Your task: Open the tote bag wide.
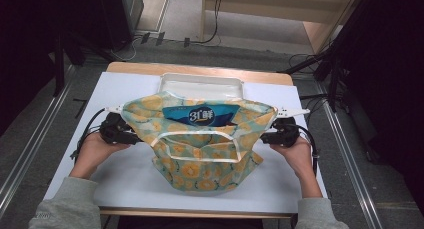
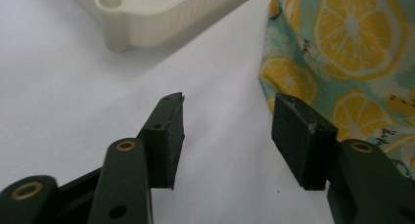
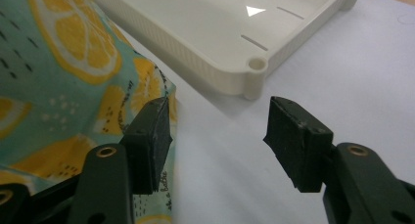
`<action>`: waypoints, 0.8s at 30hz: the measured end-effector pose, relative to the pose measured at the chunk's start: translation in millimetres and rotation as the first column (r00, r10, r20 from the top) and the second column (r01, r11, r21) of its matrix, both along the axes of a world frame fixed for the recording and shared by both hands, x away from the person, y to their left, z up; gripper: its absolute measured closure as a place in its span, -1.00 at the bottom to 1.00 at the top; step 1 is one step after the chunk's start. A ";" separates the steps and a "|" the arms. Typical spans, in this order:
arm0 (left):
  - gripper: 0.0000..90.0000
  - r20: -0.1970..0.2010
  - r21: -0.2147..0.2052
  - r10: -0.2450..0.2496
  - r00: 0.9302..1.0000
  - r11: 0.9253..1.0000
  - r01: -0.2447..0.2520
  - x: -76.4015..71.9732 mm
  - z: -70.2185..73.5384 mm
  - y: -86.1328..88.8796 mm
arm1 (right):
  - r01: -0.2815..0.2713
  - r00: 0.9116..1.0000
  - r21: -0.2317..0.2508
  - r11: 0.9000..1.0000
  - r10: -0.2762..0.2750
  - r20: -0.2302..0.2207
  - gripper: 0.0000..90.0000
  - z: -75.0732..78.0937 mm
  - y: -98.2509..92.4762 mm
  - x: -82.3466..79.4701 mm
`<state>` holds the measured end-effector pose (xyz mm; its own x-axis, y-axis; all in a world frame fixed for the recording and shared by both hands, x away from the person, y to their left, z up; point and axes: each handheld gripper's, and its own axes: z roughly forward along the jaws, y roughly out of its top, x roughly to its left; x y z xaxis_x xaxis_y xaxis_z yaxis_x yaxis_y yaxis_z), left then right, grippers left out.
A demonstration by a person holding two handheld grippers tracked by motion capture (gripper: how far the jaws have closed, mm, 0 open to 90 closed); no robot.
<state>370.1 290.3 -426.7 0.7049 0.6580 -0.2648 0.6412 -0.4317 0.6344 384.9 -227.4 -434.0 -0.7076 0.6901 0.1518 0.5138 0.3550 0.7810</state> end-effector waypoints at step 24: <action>-0.15 -0.019 -0.041 -0.002 1.000 0.999 0.001 0.6 2.4 -1.1 | -0.019 0.998 0.047 0.999 0.021 -0.051 0.00 1.0 1.2 3.2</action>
